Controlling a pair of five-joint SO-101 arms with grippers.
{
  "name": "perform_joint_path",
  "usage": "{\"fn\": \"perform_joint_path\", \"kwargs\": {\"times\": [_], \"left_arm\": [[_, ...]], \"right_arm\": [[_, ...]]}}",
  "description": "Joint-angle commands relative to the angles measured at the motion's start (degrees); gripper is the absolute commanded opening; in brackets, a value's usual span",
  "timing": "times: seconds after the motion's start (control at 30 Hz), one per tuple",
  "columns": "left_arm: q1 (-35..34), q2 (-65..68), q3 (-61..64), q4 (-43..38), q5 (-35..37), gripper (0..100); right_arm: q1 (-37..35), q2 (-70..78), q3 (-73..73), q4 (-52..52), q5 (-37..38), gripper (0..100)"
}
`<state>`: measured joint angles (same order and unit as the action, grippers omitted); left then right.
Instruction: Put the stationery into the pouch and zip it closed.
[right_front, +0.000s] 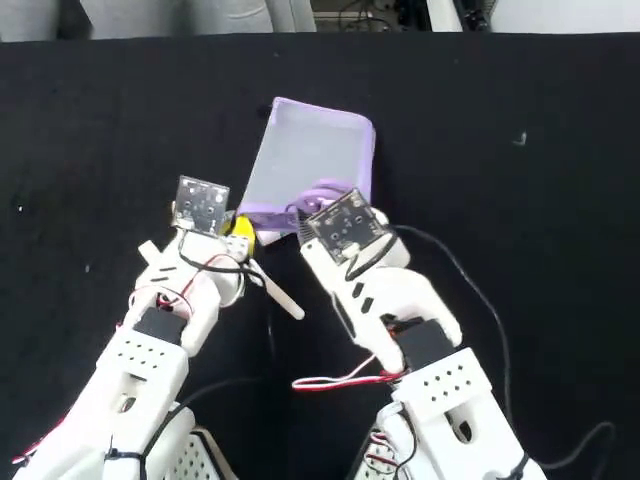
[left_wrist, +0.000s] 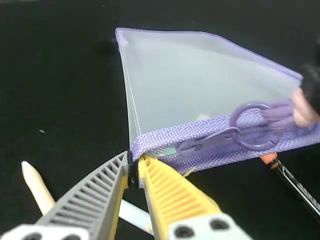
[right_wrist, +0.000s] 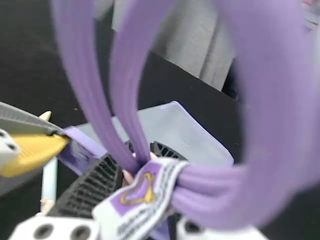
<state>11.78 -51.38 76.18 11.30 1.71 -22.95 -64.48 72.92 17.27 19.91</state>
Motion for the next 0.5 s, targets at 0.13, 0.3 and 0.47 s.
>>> {"fn": "perform_joint_path", "kwargs": {"times": [0.13, 0.3, 0.47], "left_arm": [[-2.7, 0.1, -3.1, -0.9, 0.4, 3], [-5.9, -0.1, -3.2, -0.9, 0.4, 3], [-9.8, -6.6, -2.0, 1.1, 0.5, 3]], "right_arm": [[3.7, -1.8, -6.5, 8.2, 0.3, 1.1], [4.7, -1.8, -6.8, 8.9, 0.5, 1.1], [9.3, -1.8, -7.3, 8.8, 0.2, 1.1]]}}
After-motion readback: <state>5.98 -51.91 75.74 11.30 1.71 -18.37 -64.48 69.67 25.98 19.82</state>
